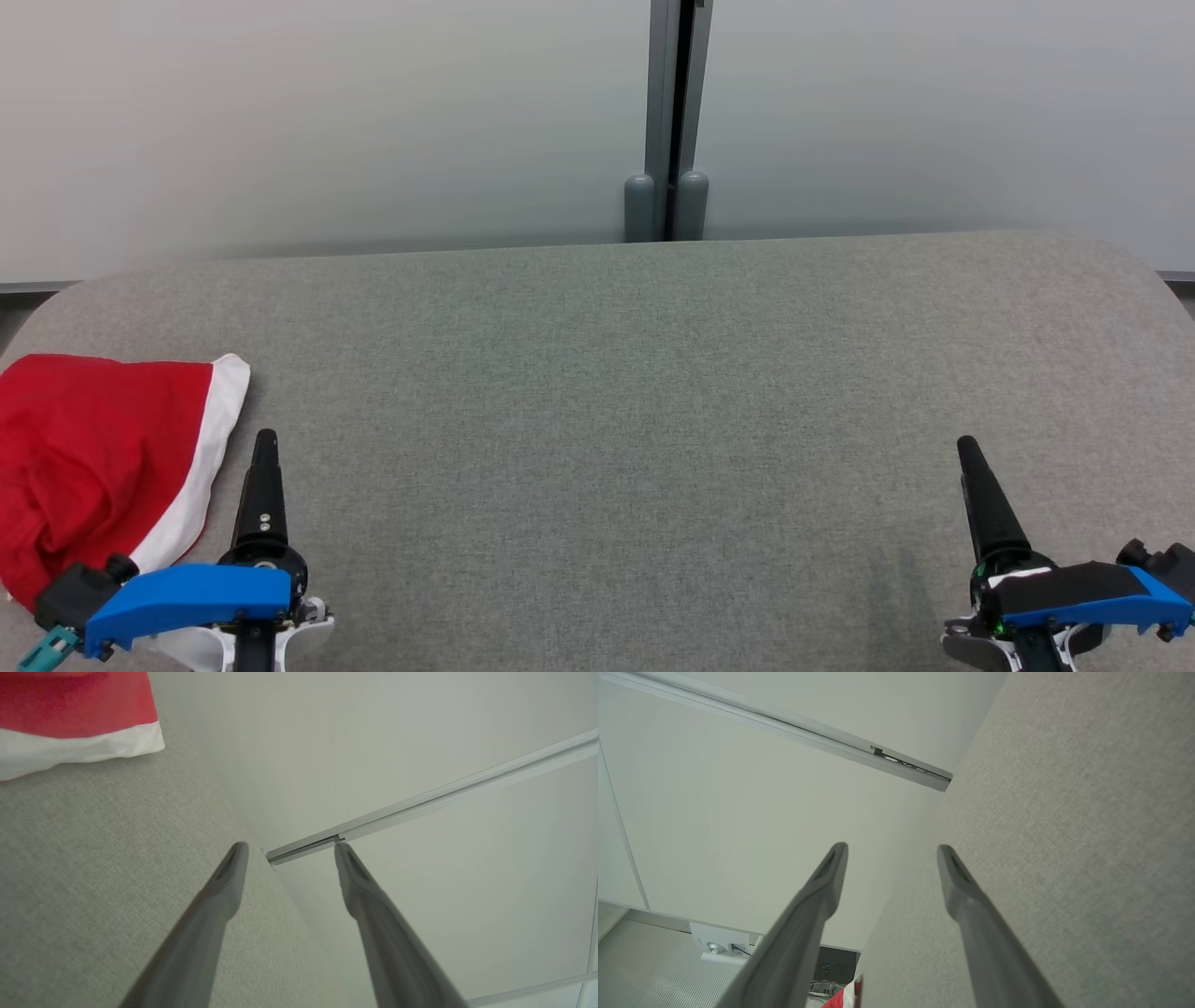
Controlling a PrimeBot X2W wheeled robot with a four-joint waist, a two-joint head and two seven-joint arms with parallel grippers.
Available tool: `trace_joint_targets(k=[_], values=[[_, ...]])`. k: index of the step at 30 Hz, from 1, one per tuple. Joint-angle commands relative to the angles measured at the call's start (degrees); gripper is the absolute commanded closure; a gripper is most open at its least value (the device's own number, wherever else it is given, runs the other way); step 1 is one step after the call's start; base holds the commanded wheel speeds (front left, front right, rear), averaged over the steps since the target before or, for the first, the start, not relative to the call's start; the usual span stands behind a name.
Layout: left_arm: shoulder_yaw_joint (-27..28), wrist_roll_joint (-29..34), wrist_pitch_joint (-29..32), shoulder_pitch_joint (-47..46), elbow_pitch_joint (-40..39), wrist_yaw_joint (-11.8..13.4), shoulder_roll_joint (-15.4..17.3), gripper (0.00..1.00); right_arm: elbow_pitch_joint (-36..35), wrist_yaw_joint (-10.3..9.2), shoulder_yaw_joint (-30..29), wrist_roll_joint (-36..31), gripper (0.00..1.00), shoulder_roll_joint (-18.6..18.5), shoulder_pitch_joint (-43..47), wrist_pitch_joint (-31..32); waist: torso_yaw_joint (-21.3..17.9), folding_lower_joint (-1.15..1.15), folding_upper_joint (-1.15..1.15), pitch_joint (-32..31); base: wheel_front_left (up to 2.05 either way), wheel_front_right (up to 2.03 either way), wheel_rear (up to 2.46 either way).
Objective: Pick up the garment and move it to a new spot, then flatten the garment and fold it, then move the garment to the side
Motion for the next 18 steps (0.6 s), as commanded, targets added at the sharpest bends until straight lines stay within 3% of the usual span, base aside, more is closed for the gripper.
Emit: trace_joint_targets(k=[1, 18], values=[[-0.33, 1.28, -0.4, -1.64, -0.93, -0.05, 0.31, 0.0, -0.95, 0.12, 0.22, -1.11, 0.0, -0.39, -1.56, -0.46, 0.0, 0.0, 0.0, 0.0, 0.0, 0.0, 0.0], [-1.58, 18.47, -3.73, -2.43, 1.34, 0.07, 0.73, 0.0, 0.63, 0.14, 1.67, -16.32, 0.0, -0.53, -2.37, -3.79, 0.1, 0.0, 0.0, 0.22, 0.0, 0.0, 0.0]])
